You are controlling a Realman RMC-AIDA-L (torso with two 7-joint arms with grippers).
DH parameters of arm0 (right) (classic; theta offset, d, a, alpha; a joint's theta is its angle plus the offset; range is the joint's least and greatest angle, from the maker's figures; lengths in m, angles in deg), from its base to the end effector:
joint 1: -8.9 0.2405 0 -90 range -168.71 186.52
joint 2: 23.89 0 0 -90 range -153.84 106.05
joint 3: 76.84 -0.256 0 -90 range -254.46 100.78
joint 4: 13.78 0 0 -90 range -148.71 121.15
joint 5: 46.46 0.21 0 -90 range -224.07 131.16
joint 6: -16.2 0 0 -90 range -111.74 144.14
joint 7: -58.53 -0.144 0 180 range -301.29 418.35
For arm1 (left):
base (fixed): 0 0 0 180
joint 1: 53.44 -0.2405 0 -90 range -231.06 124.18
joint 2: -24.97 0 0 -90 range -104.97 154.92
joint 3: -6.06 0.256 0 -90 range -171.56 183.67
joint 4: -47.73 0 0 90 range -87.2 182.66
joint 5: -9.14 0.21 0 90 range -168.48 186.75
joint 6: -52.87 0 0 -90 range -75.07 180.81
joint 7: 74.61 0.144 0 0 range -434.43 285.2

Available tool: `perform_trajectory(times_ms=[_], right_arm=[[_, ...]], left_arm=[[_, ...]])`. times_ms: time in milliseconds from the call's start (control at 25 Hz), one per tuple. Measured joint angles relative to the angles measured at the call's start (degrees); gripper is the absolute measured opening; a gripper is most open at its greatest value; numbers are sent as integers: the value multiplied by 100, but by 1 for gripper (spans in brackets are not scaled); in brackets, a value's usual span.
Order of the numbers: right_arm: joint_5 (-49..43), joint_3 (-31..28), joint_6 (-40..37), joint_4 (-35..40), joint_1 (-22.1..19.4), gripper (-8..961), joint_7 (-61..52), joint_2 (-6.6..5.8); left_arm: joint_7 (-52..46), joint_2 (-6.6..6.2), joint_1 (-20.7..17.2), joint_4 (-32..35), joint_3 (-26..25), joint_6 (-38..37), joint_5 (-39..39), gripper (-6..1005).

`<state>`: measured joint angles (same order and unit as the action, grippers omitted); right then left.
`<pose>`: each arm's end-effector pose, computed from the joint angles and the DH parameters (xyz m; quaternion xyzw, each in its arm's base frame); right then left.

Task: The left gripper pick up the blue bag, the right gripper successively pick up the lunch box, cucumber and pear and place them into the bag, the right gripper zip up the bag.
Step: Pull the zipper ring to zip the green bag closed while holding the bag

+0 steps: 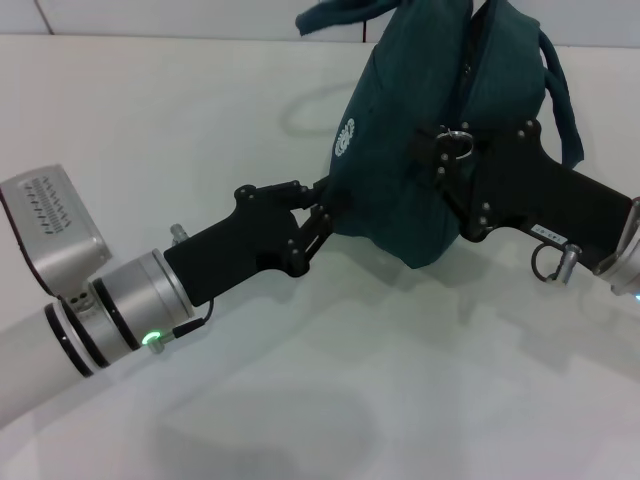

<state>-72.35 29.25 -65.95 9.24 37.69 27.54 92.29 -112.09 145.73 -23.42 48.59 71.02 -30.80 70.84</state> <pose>0.1948 0.3153 -0.0490 -0.8636 -0.0127 0.4459 0.2350 -0.2616 0.2873 -0.0776 -0.8626 -0.1922 -0.3951 0.2506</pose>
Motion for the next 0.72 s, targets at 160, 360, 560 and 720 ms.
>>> perform_trajectory(times_ms=[160,360,560,720], right_arm=[[6,40,9,-6,9,34,-33,0],[2,73,94,-9,18,34,-192,0],[-8,218,133,-10,156,35,-247,0],[5,285,135,0,231,34,-263,0]], left_arm=[[201,0,-24,-11,-1,-22,3,153],[457,0,-110,-24,6,-68,43,111],[1113,0,-422,-29,15,-222,78,75],[1408,-19,-633,-8,10,-208,57,59]])
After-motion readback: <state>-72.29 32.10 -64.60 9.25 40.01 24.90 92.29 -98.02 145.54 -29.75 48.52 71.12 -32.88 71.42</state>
